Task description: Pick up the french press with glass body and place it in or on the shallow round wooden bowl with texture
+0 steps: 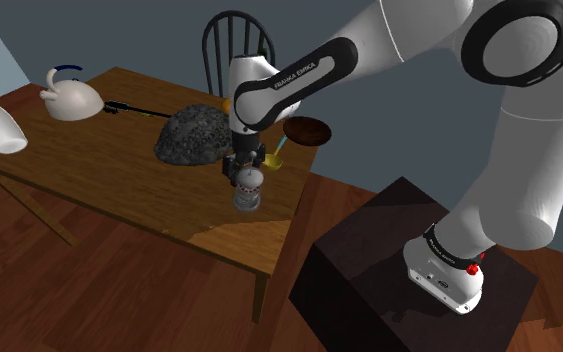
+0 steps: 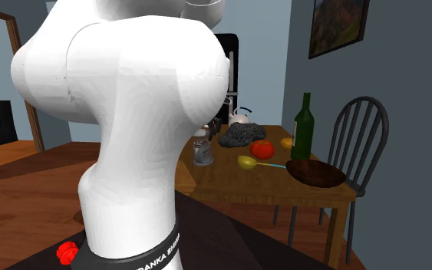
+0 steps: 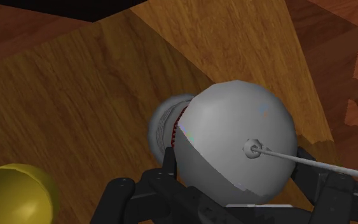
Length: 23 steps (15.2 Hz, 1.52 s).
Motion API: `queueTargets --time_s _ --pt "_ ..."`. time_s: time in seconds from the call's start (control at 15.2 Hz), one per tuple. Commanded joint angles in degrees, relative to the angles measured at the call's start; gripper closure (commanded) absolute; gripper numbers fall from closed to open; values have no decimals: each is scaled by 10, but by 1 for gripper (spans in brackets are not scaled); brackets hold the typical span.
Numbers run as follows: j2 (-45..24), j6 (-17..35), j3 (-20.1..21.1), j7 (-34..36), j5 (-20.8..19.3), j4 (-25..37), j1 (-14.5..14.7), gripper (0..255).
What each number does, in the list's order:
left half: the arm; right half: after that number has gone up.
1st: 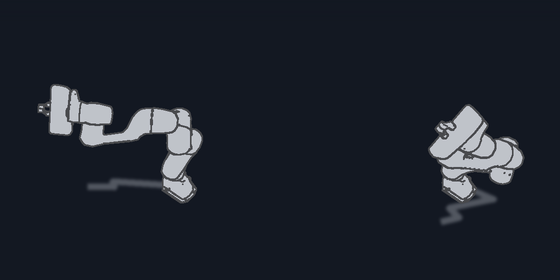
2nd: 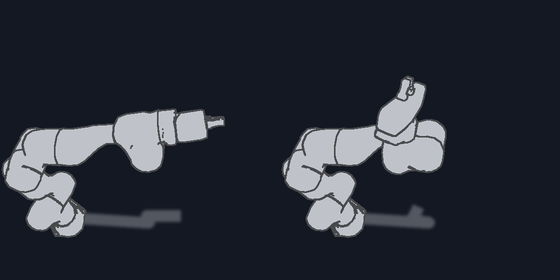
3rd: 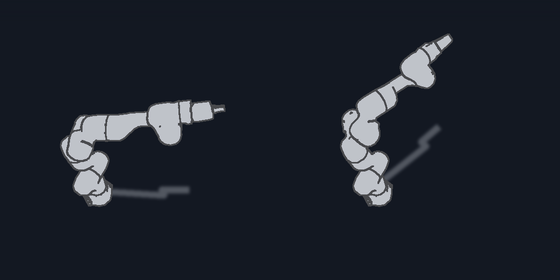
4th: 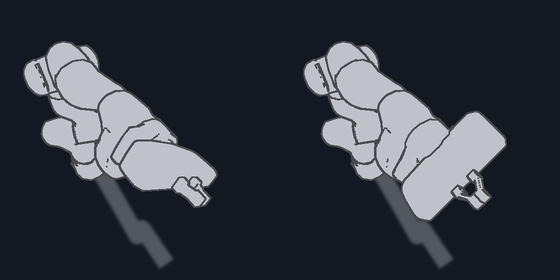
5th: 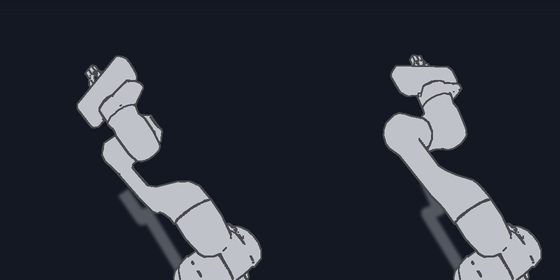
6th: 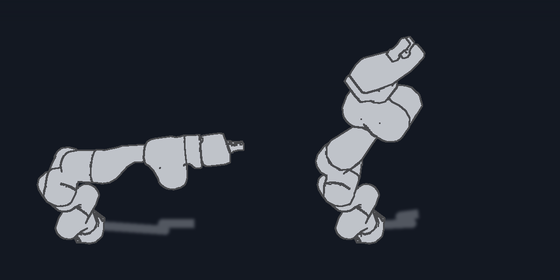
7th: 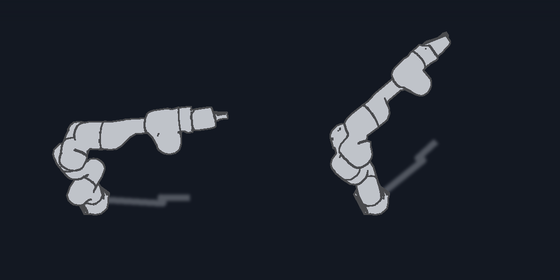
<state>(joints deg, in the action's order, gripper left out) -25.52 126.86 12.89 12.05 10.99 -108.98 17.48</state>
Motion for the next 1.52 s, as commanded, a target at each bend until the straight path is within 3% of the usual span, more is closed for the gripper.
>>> queueTargets --time_s 0.0,1.12,1.45 --pt "11 -12 1 2 1 1 -1 255" --pt "81 -118 4 19 4 40 -7 255" --pt "87 -134 -19 -42 3 36 -48 255"
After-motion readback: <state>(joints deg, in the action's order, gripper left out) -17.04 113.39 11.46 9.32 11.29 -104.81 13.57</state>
